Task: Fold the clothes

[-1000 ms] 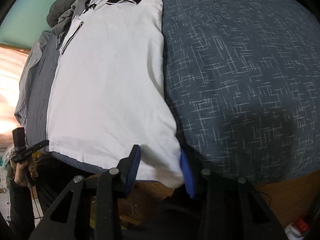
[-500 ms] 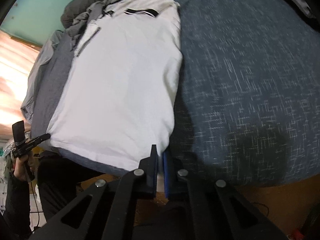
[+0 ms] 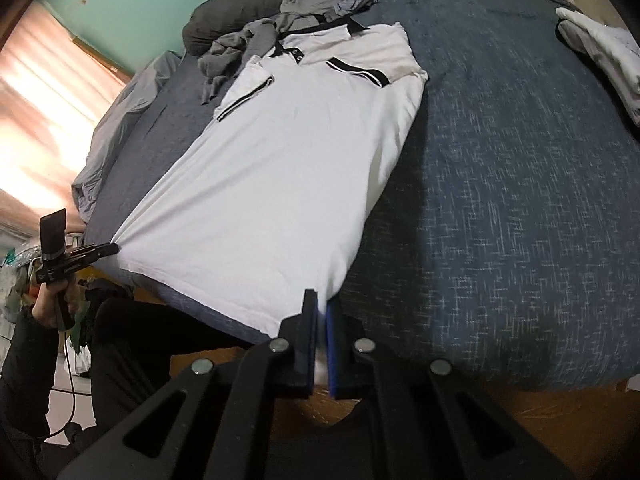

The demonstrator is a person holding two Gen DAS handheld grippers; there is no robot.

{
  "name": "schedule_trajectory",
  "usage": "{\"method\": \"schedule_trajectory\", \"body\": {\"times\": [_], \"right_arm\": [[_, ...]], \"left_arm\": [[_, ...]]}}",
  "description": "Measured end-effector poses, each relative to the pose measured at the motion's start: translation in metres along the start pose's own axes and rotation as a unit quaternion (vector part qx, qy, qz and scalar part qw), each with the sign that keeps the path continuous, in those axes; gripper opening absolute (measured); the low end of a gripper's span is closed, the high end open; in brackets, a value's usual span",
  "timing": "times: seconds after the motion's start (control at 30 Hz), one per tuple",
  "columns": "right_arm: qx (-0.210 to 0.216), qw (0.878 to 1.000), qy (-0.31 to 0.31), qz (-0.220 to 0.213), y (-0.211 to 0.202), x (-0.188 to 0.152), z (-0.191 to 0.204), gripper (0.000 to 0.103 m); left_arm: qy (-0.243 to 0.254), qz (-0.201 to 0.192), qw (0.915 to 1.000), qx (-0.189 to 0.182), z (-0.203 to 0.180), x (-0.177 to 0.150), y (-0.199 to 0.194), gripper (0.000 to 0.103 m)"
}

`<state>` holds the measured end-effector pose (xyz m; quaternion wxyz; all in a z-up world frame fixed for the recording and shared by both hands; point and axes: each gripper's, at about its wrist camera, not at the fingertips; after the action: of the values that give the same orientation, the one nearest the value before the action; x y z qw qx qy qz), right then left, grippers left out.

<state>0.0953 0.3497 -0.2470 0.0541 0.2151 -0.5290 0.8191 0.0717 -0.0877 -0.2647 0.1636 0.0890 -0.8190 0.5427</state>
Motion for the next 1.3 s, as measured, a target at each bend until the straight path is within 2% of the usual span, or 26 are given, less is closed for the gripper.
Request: {"method": "schedule_trajectory", "body": {"times": [0.33,0.73,0.97,1.1,1.3], "right_arm": [[0.012,1.0,-0.012,-0.02,-0.02,-0.003,0.006,0.003],[0.03,0.997,-0.044,-0.047,-0.07,-0.016,0.026,0.003],[0.044,0.997,-0.056,-0.036,-0.084,-0.032,0.032,0.003],[0.047,0.996,-0.066,-0.032,-0.087,-0.035,0.037,0.003],[0.048,0.996,-0.072,-0.027,-0.08,-0.022,0.038,0.003]], "left_arm": [[0.02,-0.011,0.9997,-0.004,-0.01,-0.007,-0.028,0.004],[0.053,-0.019,0.9984,-0.01,-0.025,-0.026,-0.075,0.004],[0.073,-0.011,0.997,-0.023,-0.038,-0.047,-0.096,0.004],[0.079,-0.008,0.9966,-0.022,-0.04,-0.051,-0.097,0.004],[0.074,0.002,0.997,-0.022,-0.038,-0.05,-0.085,0.004]]}}
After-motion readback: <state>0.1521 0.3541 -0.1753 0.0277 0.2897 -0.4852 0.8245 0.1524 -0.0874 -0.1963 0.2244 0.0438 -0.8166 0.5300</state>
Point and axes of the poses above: each gripper's, at about its wrist camera, not at the fingertips, and y roughly the way its jaws point, z to its left, x to its top, and after that the axes turned 8 degrees about -y, right-handed
